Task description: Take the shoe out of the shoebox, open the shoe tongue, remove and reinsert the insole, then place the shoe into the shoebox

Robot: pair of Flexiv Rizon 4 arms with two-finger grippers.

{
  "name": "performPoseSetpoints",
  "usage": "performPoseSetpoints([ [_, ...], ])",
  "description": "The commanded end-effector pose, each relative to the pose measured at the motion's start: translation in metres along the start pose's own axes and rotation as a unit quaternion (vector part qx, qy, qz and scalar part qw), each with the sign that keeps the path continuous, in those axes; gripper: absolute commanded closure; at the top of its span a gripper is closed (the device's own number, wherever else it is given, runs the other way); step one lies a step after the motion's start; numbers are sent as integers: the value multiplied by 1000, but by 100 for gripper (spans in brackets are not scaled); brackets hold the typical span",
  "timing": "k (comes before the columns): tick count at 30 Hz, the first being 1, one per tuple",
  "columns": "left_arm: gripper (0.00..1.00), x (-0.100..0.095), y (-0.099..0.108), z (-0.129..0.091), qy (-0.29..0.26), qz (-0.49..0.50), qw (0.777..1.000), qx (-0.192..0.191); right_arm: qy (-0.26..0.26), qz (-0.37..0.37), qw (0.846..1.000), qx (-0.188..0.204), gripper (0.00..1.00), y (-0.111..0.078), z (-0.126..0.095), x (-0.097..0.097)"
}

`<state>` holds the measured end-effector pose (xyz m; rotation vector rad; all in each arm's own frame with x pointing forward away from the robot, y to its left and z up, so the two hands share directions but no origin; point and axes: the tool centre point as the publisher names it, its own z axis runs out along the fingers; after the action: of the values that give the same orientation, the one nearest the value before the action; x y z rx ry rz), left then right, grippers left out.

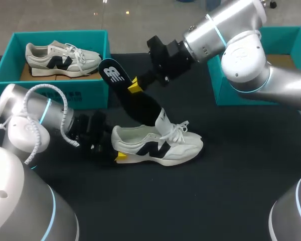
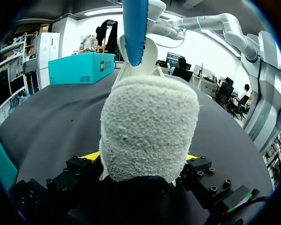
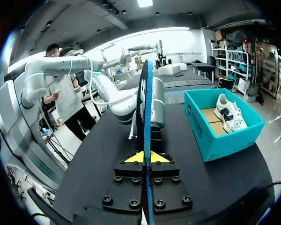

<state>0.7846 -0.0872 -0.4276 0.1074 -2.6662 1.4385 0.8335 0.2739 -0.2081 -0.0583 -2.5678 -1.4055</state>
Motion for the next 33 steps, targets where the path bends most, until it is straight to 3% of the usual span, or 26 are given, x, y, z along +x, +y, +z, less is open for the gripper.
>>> performPoseSetpoints([
  [1,100,-2,2,1,0,-1,1000,-2,3,61,996,-61,100,-9,-10,-5],
  [6,100,-2,2,1,0,-1,1000,-2,-9,98,987,-125,100,6,-55,-6],
  [17,100,-2,2,1,0,-1,1000,-2,4,115,987,-115,100,43,-105,10],
  [24,100,-2,2,1,0,-1,1000,-2,3,130,986,-105,100,49,-131,29],
  [33,100,-2,2,1,0,-1,1000,-2,-29,155,980,-120,100,50,-157,52],
])
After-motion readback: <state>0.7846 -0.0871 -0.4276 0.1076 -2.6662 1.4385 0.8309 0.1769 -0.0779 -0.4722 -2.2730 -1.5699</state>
